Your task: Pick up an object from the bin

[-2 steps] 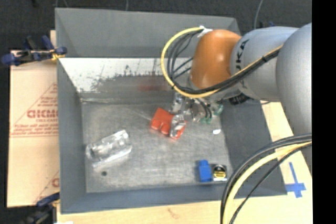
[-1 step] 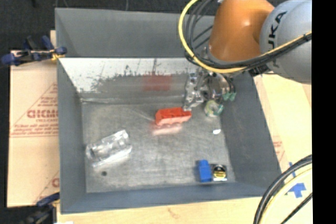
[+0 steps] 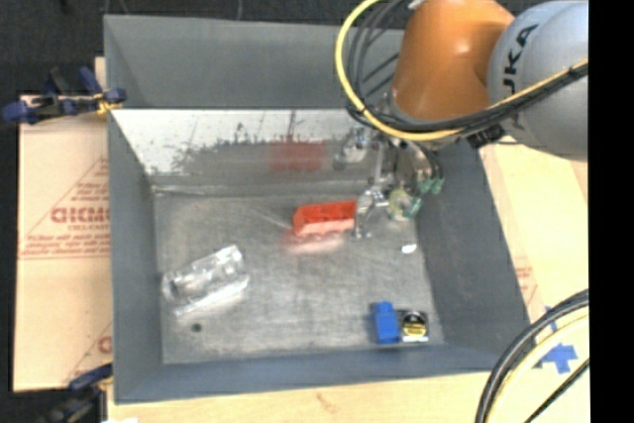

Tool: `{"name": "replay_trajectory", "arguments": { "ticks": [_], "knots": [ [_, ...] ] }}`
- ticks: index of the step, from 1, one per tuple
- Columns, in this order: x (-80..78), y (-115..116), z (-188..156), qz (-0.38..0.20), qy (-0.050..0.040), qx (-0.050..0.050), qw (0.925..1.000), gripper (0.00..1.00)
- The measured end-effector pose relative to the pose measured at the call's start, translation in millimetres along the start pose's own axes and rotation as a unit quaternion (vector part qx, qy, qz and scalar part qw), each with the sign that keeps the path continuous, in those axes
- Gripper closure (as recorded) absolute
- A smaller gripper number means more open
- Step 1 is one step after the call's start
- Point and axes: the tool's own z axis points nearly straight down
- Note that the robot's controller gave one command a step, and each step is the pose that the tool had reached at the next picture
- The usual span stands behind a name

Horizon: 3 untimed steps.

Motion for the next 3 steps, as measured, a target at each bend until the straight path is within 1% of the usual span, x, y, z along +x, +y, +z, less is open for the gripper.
{"name": "replay_trajectory", "arguments": {
  "ticks": [1,2,3],
  "knots": [
    [-4.5,-27,129,-0.203,-0.0005,0.000,0.9791,0.00],
    [-7.3,-26,124,-0.202,-0.0049,0.001,0.9794,1.00],
    [-17.5,-18,-13,-0.203,-0.0043,0.002,0.9791,1.00]
  ]
}}
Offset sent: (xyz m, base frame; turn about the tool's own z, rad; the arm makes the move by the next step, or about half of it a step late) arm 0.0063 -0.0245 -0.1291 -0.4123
